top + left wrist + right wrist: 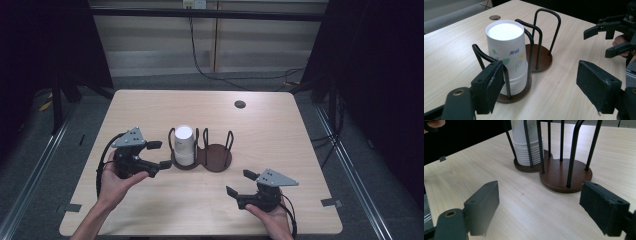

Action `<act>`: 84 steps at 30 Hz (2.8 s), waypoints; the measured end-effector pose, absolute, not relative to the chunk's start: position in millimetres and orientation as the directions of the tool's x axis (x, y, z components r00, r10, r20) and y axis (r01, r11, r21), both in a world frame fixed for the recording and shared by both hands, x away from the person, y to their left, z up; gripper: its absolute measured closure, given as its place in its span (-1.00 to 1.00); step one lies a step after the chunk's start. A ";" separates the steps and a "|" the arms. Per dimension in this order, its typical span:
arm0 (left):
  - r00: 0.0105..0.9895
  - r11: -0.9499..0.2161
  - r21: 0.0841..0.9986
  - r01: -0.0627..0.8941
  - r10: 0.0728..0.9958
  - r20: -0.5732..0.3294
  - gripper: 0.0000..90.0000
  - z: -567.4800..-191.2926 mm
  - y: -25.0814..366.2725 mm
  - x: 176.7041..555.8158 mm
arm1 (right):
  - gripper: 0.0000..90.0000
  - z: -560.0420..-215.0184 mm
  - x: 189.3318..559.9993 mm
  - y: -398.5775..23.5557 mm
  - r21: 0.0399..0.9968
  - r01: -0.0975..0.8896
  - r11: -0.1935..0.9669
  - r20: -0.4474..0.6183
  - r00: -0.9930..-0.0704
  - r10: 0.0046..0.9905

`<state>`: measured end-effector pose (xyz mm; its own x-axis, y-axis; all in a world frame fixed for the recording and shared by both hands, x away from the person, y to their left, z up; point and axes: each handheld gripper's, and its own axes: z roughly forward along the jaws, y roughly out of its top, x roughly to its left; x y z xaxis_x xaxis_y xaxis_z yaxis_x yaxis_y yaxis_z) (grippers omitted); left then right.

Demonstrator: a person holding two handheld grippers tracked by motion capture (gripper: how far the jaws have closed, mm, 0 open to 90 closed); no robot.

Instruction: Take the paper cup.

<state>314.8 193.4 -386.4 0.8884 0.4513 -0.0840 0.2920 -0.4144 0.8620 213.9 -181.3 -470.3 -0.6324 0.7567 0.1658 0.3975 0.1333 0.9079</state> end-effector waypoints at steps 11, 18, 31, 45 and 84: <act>0.896 -0.442 0.852 0.283 0.438 -0.071 -0.51 -371.2 187.9 328.7 | -0.65 -471.4 214.1 -179.9 0.903 0.405 0.143 0.168 -0.639 0.750; 0.900 -0.481 0.831 0.278 0.432 -0.051 -0.51 -364.0 182.3 340.0 | -0.65 -472.2 214.3 -178.5 0.900 0.409 0.149 0.170 -0.646 0.744; 0.912 -0.537 0.794 0.284 0.407 -0.051 -0.54 -356.4 173.4 361.3 | -0.65 -473.0 214.4 -178.0 0.897 0.414 0.153 0.175 -0.651 0.738; 0.917 -0.630 0.721 0.288 0.398 -0.019 -0.51 -346.4 152.5 380.9 | -0.68 -473.6 214.1 -177.2 0.894 0.419 0.160 0.177 -0.658 0.732; 0.934 -0.849 0.431 0.306 0.355 0.037 -0.44 -351.1 103.0 413.1 | -0.71 -474.5 213.6 -175.3 0.883 0.430 0.188 0.174 -0.671 0.720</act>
